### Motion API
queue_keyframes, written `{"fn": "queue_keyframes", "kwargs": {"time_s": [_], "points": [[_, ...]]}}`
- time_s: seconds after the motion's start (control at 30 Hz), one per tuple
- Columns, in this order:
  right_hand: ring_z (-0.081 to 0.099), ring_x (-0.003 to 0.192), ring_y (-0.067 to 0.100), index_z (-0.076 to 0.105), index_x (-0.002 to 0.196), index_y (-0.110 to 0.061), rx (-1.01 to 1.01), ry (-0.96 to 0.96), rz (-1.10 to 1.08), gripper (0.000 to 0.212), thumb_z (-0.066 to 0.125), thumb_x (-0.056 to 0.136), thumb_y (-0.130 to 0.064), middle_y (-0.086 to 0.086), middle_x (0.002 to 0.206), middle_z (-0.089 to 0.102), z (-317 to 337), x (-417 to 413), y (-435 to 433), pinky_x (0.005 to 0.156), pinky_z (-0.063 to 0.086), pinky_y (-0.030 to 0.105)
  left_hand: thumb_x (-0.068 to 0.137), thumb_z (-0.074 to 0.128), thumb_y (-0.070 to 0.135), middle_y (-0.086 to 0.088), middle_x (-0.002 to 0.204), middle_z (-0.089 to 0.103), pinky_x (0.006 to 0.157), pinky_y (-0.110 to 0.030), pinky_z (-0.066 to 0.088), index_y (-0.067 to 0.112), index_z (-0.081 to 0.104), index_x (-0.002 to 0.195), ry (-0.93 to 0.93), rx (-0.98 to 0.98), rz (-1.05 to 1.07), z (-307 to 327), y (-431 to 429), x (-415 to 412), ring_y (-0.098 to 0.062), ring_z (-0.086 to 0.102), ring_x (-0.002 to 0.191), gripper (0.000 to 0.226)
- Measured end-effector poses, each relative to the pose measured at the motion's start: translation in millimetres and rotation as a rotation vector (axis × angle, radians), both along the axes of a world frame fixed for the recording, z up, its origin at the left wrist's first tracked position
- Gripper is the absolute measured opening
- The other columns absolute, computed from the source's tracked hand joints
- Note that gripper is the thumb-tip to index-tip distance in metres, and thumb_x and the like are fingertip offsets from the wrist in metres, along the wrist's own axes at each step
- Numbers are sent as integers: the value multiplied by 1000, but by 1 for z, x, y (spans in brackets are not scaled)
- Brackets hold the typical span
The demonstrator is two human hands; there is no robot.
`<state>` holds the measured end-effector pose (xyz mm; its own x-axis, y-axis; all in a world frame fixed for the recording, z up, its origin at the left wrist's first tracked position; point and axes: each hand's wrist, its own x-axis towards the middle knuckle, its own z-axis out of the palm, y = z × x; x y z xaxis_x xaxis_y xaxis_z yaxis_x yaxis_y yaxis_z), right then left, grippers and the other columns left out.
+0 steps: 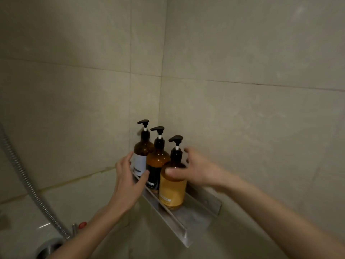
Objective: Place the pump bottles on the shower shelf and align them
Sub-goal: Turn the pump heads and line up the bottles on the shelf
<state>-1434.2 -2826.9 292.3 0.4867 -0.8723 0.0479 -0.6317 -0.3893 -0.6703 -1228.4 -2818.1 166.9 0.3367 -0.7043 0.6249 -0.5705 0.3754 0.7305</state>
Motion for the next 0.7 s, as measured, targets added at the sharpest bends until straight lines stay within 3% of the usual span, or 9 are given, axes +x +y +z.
{"fn": "queue_keyframes", "kwargs": {"time_s": [0.07,0.17,0.27,0.33,0.43,0.6,0.7], "points": [[41,103,4,27,137,-22,32,-95,-17,90,80,67,-42,-8,124,48,-34,2,-1,77,38,15,85,61,38,-1,144,20,99,-31,32,36,15,143,-20,65,32,8,-8,5,-5,29,118,74],[49,110,6,34,125,-34,4,-195,-46,81,84,61,-37,-25,103,45,-62,7,-14,84,40,20,85,59,41,-9,147,19,102,-35,31,34,18,144,-65,119,12,19,-18,14,-18,28,129,72],[49,99,-2,37,123,-38,-57,-229,-72,80,85,58,-41,-30,93,46,-71,9,-22,77,40,14,84,60,40,-10,154,10,107,-42,28,35,26,142,-92,214,-34,21,-24,17,-30,16,141,68],[50,94,-4,38,120,-41,-83,-245,-75,79,85,56,-43,-30,93,48,-74,8,-23,74,40,11,80,66,39,-6,156,4,108,-44,26,37,28,141,-85,263,-80,19,-23,14,-27,10,143,72],[53,98,-1,39,117,-41,-93,-250,-74,77,85,55,-43,-26,99,52,-75,7,-26,78,45,17,76,72,33,-3,156,7,110,-39,24,33,30,141,-101,242,-117,16,-21,8,-23,12,142,78],[56,109,7,41,131,-30,-36,-251,-25,85,85,59,-34,-12,120,58,-72,3,-29,93,50,32,82,67,28,-6,156,6,112,-44,20,27,34,141,-107,234,-92,20,-18,6,-24,6,143,68],[54,109,5,42,127,-34,-25,-235,10,79,84,61,-32,-16,117,57,-69,1,-29,94,48,30,83,66,25,-6,155,11,110,-37,22,25,35,141,-118,214,-103,22,-17,4,-24,13,142,66]]}}
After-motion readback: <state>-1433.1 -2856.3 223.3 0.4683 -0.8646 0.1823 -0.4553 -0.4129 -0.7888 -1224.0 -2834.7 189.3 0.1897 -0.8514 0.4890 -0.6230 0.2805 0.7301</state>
